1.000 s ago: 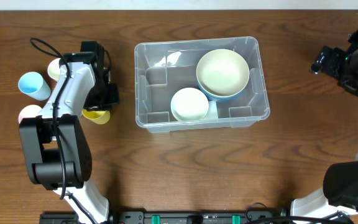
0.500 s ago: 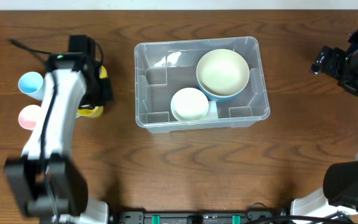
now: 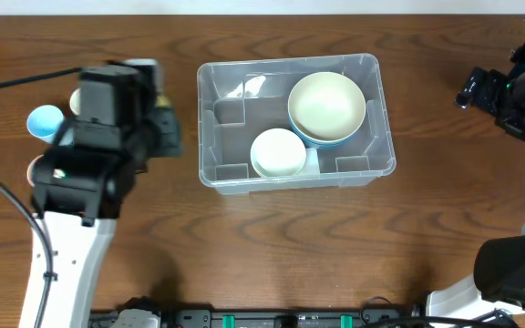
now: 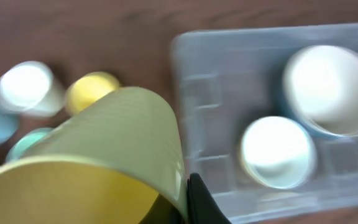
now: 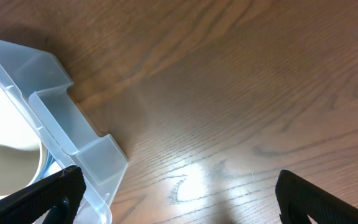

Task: Pack container
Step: 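Carry the yellow cup with the left gripper into the bin's back-left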

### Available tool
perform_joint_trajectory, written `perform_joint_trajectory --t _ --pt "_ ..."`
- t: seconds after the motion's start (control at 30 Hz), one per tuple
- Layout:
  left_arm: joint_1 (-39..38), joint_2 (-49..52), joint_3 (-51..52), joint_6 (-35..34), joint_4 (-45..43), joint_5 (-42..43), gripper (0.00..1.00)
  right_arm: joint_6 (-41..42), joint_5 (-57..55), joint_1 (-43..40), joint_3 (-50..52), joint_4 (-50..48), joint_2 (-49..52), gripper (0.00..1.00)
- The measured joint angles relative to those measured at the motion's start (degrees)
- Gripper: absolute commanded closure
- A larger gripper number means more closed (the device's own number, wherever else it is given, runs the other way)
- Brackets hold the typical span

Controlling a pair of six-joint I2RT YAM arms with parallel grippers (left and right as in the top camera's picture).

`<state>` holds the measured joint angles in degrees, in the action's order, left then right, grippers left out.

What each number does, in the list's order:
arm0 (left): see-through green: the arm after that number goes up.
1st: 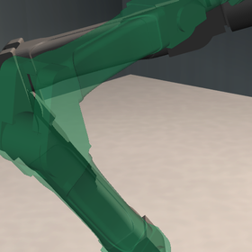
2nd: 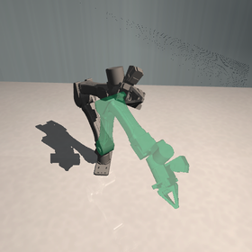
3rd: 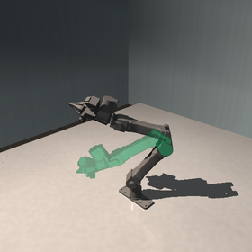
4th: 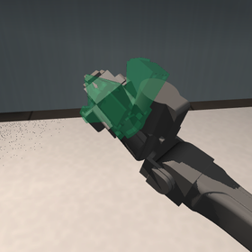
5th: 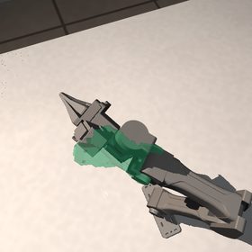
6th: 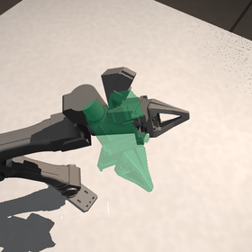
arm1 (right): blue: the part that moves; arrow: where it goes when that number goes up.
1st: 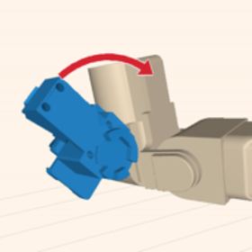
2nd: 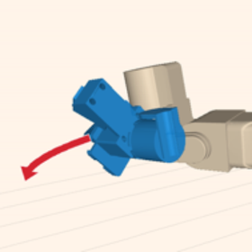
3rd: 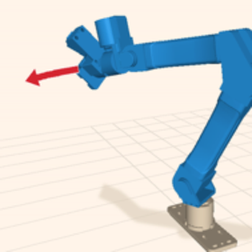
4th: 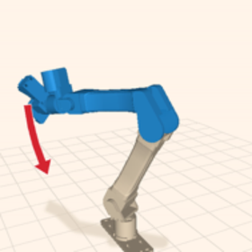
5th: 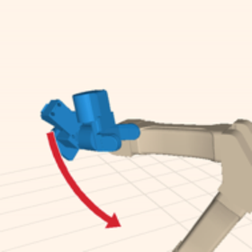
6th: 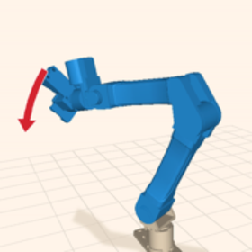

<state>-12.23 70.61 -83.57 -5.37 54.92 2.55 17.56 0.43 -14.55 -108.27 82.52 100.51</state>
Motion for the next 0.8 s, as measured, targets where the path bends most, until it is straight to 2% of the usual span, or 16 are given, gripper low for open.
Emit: perform_joint_trajectory --t 0.17,0.3,0.53,0.8 --pt "-9.3 3.4 0.0 1.6 -5.9 0.4 0.94 0.0 0.0 0.0 0.0 0.0 0.0 0.01" --pt "-12.9 9.5 0.0 2.3 -10.2 -0.3 0.94 0.0 0.0 0.0 0.0 0.0 0.0 0.01" --pt "-13.5 19.7 0.0 2.6 -17.2 -1.2 0.94 0.0 0.0 0.0 0.0 0.0 0.0 0.01" --pt "-13.5 24.9 0.0 2.6 -22.3 -3.8 0.94 0.0 0.0 0.0 0.0 0.0 0.0 0.01"
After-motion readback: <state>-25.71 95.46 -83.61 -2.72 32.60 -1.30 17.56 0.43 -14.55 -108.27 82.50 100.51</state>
